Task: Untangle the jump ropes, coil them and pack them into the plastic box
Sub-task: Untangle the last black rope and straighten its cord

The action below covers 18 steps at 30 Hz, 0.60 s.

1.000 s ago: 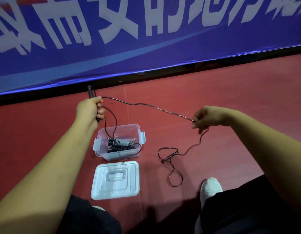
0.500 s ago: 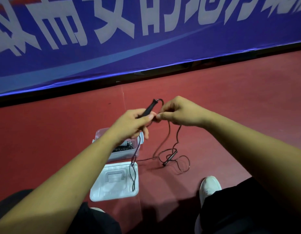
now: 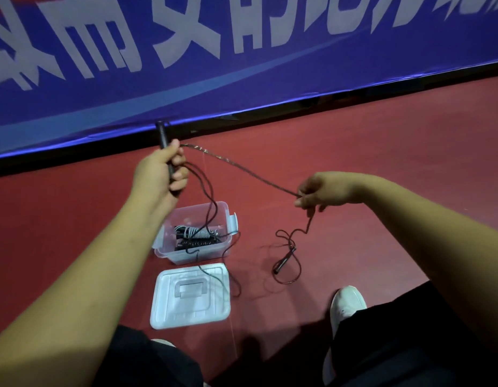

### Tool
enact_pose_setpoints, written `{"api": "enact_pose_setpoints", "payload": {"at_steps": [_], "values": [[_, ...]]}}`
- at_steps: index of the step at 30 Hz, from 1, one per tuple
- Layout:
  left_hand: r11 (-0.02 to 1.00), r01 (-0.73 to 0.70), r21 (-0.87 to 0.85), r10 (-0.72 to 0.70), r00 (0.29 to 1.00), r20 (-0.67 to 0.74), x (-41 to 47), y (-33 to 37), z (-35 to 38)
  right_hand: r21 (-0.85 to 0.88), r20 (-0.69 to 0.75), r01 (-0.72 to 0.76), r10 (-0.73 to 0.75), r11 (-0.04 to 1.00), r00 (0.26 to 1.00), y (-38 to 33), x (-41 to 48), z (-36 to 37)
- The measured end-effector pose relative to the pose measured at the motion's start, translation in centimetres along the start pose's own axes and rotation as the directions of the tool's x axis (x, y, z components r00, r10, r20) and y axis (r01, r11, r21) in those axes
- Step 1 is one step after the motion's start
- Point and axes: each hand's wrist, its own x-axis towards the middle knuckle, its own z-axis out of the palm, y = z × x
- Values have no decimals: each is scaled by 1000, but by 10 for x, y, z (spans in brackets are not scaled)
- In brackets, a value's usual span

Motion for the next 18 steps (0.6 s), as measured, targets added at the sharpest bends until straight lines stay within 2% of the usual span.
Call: {"api": "enact_pose_setpoints", "payload": {"at_steps": [2, 4, 7, 10, 14, 16, 18], "values": [[990, -38, 136, 49, 996, -78, 5, 2, -11, 28, -66, -16, 18, 999, 998, 9, 1, -1], [926, -90, 367, 138, 985, -107, 6, -2, -13, 108, -207, 34, -11, 994, 978, 7, 1, -4], [786, -142, 602, 211, 976, -45, 0, -8, -5, 222, -304, 141, -69, 965, 950, -11, 0, -5], [740, -204, 641, 160, 979, 127, -14, -13, 11, 224, -310, 232, -157, 947, 938, -40, -3, 2], [729, -233, 644, -6, 938, 347, -33, -28, 31, 287, -313, 357, -265, 889, 912, -75, -6, 13], [730, -224, 646, -68, 917, 394, -39, -33, 36, 316, -330, 398, -293, 861, 897, -84, -6, 12], [777, -223, 589, -32, 920, 390, -41, -32, 38, 333, -316, 400, -299, 854, 901, -84, -8, 11]]}}
